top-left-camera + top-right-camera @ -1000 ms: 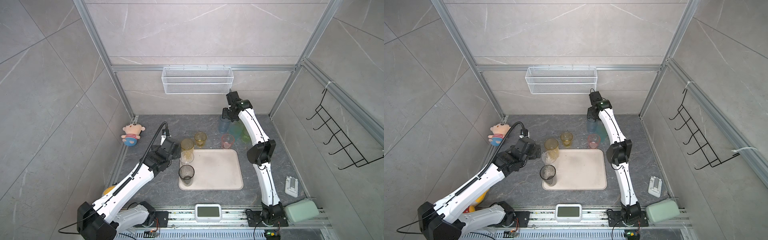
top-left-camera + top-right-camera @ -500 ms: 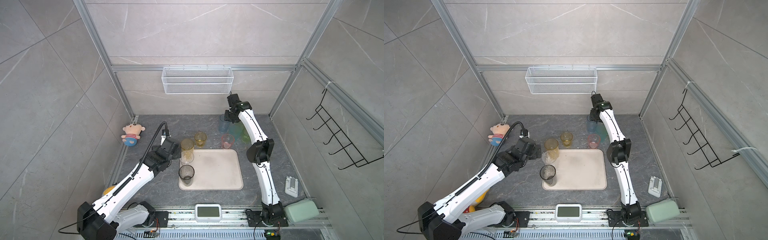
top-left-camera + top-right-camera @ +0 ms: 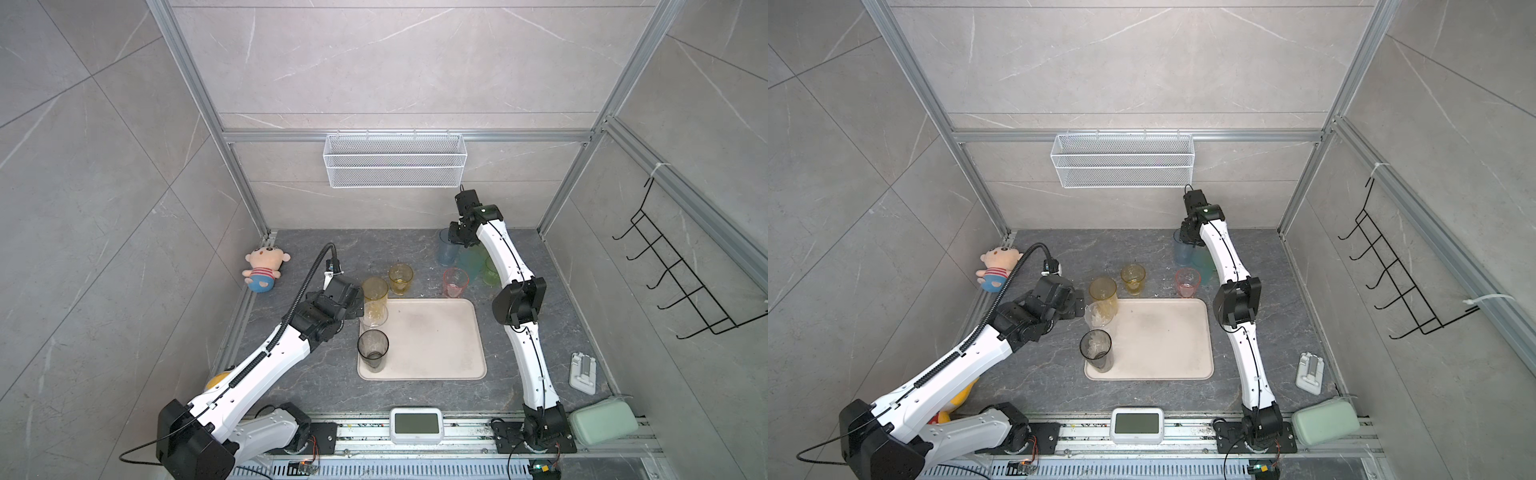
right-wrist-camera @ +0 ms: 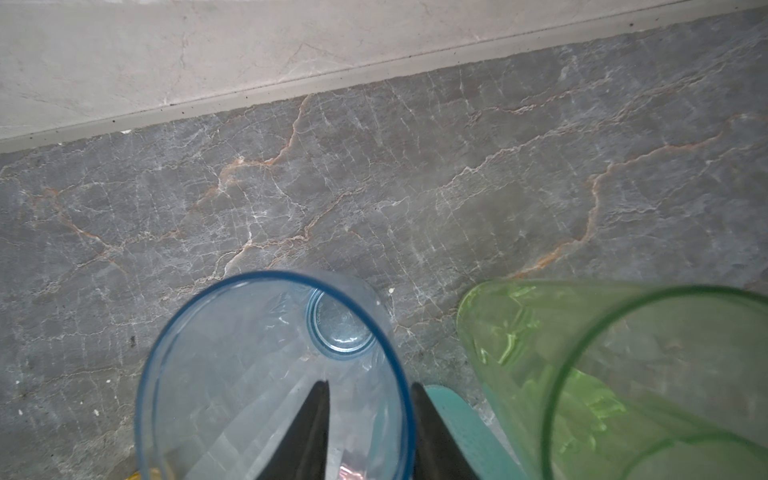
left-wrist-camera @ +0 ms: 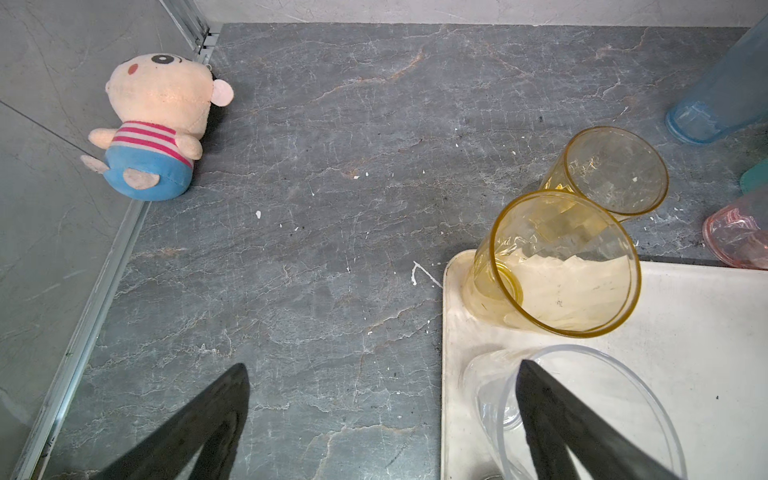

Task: Place the glasses into the tray
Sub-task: 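Lower the right gripper and close it around the blue glass, then lift the blue glass and carry it toward the tray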

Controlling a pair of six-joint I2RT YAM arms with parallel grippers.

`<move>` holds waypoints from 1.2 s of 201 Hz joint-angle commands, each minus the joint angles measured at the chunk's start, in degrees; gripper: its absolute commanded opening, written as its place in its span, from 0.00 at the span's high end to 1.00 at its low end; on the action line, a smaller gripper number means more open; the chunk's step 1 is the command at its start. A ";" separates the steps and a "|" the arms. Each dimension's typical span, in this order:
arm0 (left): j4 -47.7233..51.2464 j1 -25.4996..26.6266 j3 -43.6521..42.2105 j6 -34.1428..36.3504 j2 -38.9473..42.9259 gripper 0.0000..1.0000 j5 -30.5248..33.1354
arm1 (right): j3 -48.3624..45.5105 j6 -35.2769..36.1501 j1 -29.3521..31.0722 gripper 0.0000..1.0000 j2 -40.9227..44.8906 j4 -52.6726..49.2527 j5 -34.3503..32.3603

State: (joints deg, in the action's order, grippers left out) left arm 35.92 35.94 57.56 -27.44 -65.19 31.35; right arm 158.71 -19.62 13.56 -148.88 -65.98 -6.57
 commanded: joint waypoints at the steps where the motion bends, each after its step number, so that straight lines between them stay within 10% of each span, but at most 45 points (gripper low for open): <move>1: -0.67 -0.28 1.70 -0.56 0.06 0.00 0.20 | 1.81 0.68 -0.16 0.68 -1.43 0.23 0.85; 147: -0.68 -0.30 1.15 -2.16 0.44 0.00 -1.18 | 3.59 0.63 -0.16 1.00 0.68 -1.61 6.07; 241: 0.38 -0.29 2.21 0.90 2.29 0.00 1.91 | 3.91 2.56 2.39 1.00 12.60 -9.65 5.55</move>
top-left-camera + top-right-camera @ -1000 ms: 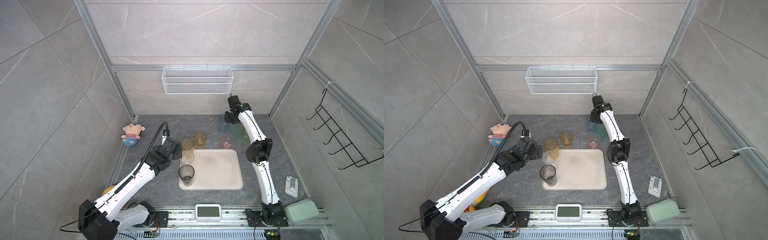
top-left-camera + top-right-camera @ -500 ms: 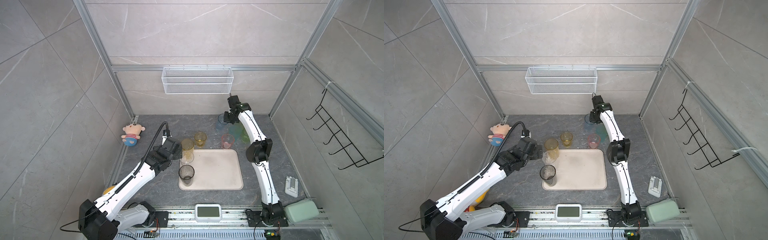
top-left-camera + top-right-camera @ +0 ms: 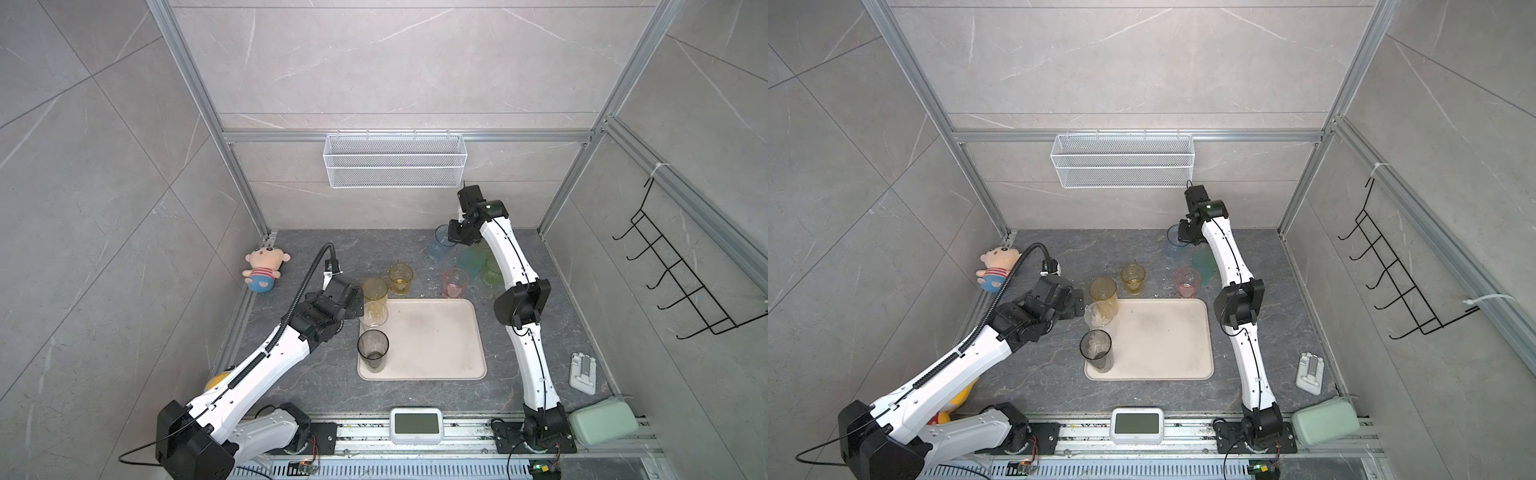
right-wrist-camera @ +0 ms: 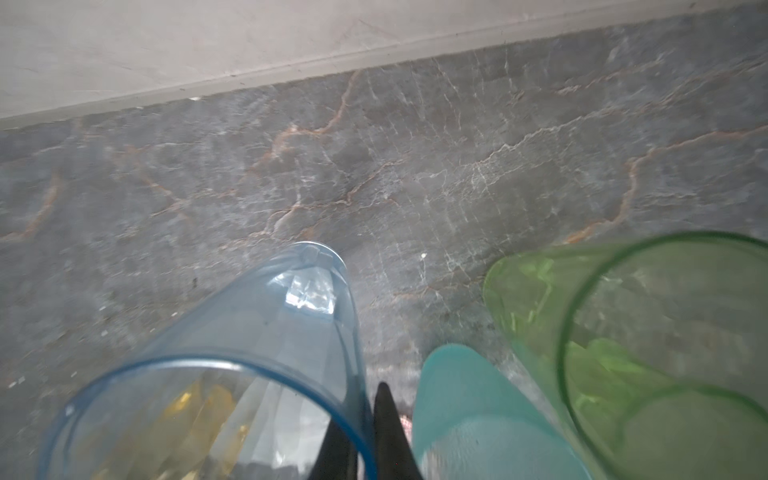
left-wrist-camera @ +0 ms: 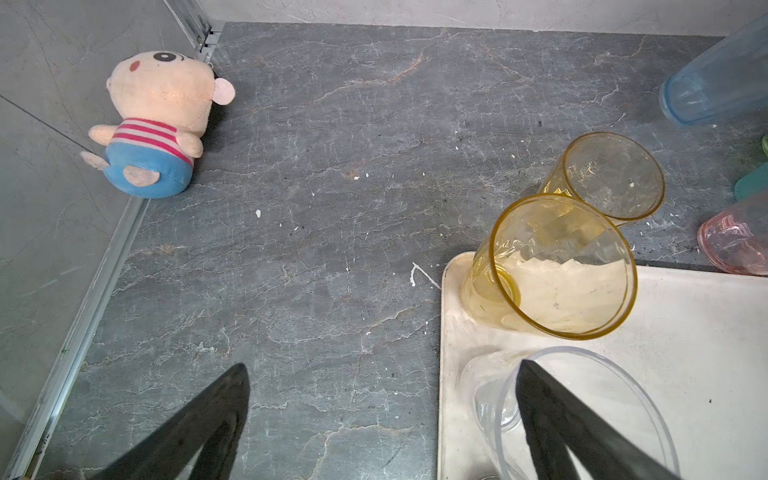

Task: Place the glasses into the tray
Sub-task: 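Lift the blue glass and carry it toward the tray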

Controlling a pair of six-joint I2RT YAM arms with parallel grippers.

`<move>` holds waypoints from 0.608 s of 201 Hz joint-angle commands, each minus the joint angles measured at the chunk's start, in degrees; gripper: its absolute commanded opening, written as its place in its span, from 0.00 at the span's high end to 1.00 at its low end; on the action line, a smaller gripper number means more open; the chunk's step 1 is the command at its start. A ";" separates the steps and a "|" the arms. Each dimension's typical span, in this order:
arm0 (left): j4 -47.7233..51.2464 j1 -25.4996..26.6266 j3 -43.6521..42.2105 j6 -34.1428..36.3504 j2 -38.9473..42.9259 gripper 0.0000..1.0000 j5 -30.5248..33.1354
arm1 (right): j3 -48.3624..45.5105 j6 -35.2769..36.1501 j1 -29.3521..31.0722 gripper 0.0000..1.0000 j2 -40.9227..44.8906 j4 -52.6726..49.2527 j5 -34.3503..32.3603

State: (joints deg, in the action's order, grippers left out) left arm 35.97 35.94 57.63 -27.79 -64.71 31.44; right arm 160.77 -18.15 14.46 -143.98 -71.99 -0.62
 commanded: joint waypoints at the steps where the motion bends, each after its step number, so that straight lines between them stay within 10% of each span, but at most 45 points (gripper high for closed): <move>1: 0.33 -0.28 2.14 1.25 1.84 0.00 1.80 | 1.89 1.06 1.51 1.00 7.86 -3.75 -0.46; 122: 1.40 -0.39 1.45 2.30 4.27 0.00 2.57 | -21.78 1.01 13.45 1.00 28.65 -5.80 -5.92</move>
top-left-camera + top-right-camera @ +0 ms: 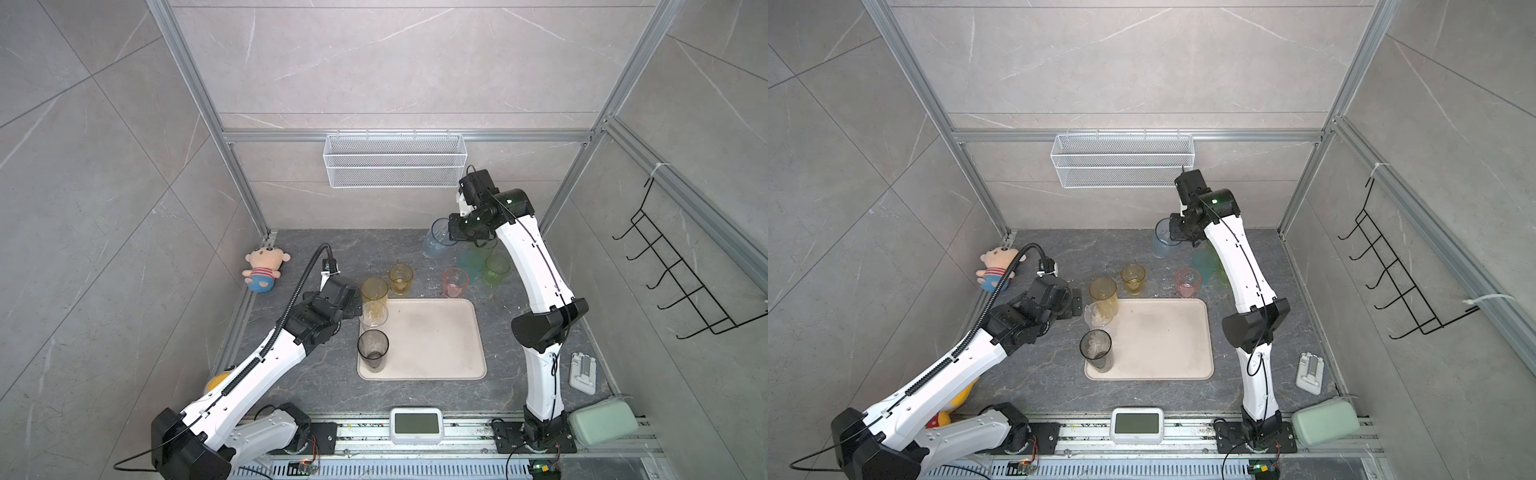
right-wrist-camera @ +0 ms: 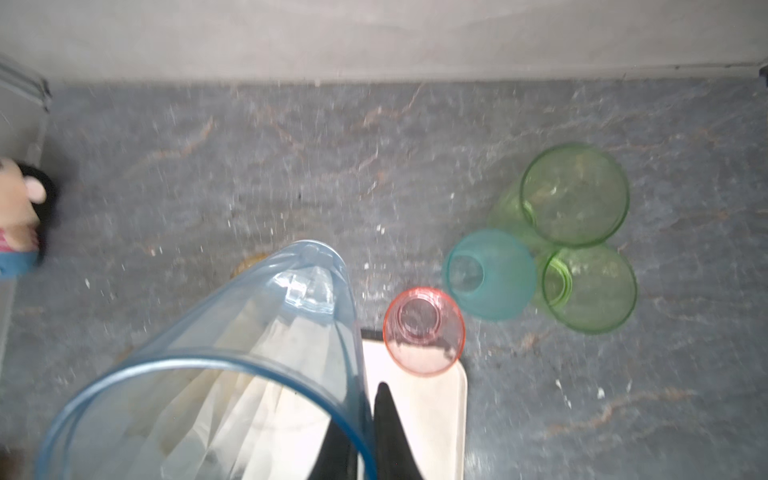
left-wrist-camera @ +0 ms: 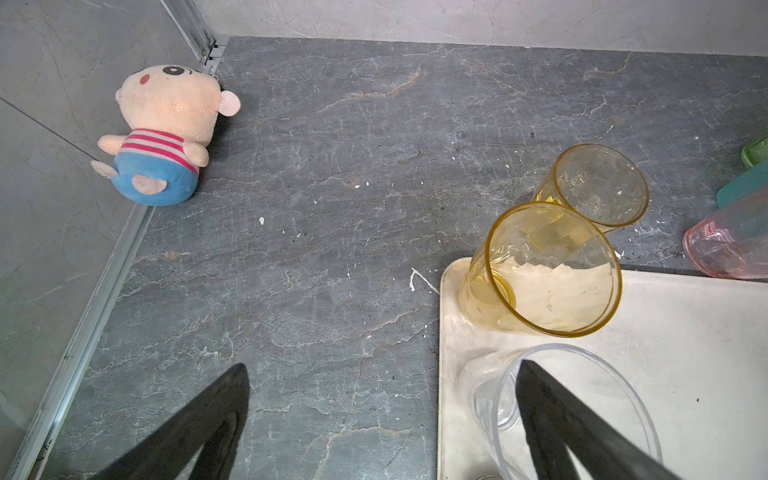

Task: Place the glasses into the tray
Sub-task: 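Lift the blue glass and carry it toward the tray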

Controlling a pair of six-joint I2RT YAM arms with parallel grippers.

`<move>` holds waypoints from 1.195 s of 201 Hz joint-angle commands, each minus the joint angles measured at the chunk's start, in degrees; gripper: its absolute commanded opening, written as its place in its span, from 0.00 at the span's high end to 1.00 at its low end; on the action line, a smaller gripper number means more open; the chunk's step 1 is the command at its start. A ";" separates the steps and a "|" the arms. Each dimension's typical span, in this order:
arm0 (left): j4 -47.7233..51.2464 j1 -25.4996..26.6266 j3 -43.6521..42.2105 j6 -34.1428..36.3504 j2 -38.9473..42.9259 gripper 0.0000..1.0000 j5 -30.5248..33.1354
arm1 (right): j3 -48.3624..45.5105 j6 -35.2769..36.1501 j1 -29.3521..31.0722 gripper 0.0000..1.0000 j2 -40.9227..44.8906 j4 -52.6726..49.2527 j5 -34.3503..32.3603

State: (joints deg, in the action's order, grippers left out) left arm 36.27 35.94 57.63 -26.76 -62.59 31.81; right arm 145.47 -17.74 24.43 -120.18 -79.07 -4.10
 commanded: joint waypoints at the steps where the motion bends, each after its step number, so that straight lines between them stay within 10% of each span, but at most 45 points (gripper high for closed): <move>1: 1.09 -0.37 1.40 1.28 2.18 0.00 2.20 | -6.80 0.55 3.55 1.00 5.03 1.37 -2.52; 120: 2.00 -0.34 -1.35 -0.16 5.34 0.00 2.64 | -37.25 -3.31 12.81 1.00 18.13 13.44 -5.83; 240: 2.33 -0.28 -1.13 -1.28 4.50 0.01 1.90 | -47.03 -4.92 13.35 1.00 16.32 19.21 -6.56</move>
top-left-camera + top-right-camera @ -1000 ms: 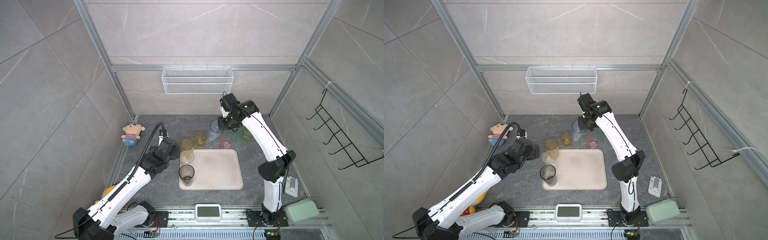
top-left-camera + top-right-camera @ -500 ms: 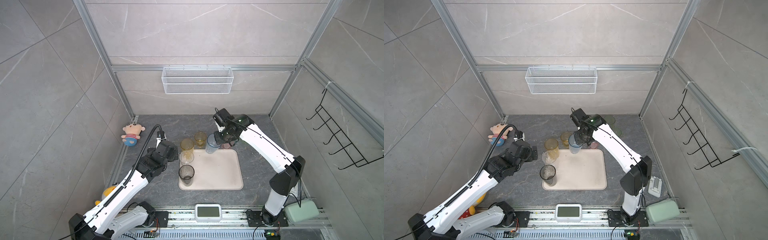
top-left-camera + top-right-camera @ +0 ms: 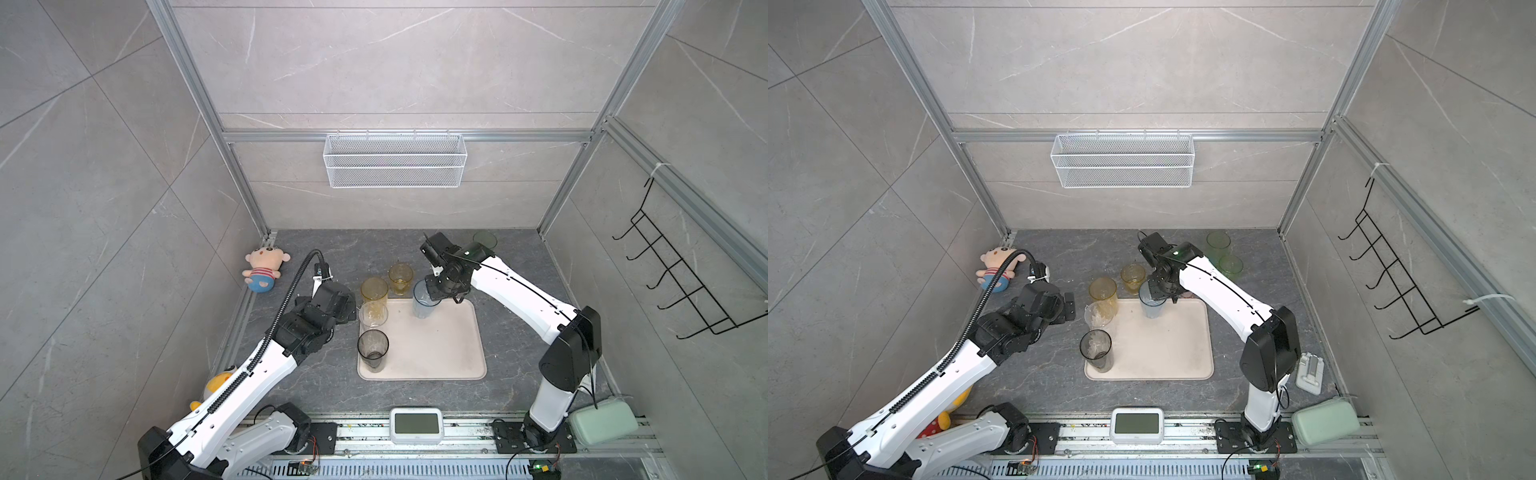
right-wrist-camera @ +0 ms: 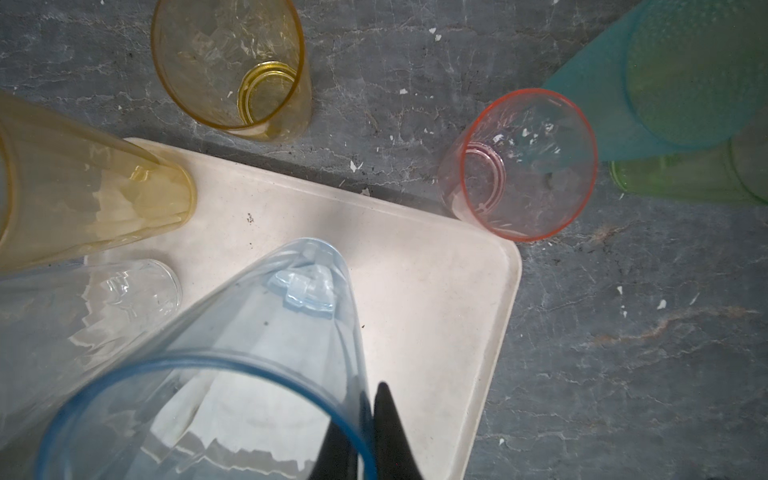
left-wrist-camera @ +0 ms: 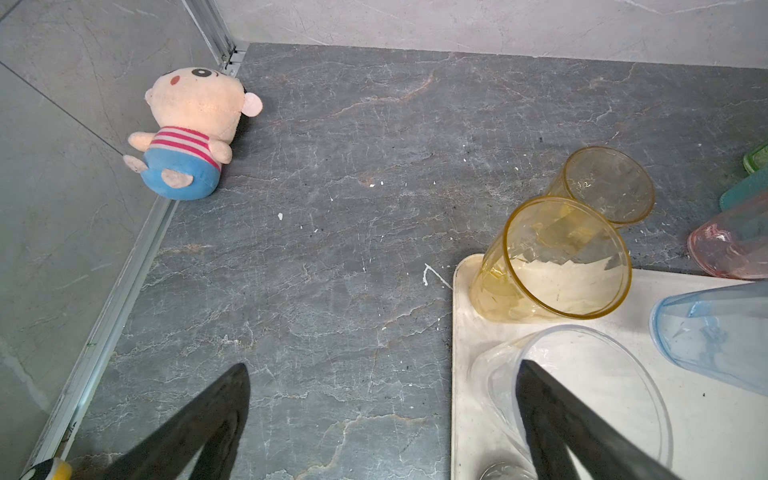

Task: Place the glasses into the tray
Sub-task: 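Lift the blue glass and carry it toward the tray, then lower the blue glass onto the tray beside the yellow glass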

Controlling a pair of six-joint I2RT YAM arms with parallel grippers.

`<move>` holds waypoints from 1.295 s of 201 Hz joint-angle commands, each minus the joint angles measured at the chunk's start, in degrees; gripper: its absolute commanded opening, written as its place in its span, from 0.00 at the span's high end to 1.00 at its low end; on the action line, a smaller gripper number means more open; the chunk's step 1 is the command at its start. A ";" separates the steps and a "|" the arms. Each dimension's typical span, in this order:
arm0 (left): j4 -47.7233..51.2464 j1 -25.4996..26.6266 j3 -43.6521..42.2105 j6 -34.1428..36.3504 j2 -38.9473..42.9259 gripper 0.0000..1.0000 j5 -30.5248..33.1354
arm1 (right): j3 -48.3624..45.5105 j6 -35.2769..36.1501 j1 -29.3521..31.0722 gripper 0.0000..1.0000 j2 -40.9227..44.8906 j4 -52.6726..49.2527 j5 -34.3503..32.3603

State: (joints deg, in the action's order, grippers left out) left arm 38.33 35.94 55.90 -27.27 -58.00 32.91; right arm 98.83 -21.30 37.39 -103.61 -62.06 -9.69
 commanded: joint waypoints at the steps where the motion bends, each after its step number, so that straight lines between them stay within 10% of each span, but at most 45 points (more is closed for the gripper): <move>1: 0.27 -0.27 0.60 -0.77 -0.14 0.01 0.74 | -0.39 -1.41 0.35 1.00 -0.26 2.25 -0.95; 260: -2.44 -0.28 -0.57 -0.94 -0.63 0.01 -2.93 | 3.52 -2.24 0.05 0.93 -9.22 2.65 -3.22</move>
State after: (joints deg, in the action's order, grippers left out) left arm 37.04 35.94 55.57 -27.49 -58.54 30.39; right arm 100.75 -22.52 37.39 -111.83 -59.92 -11.64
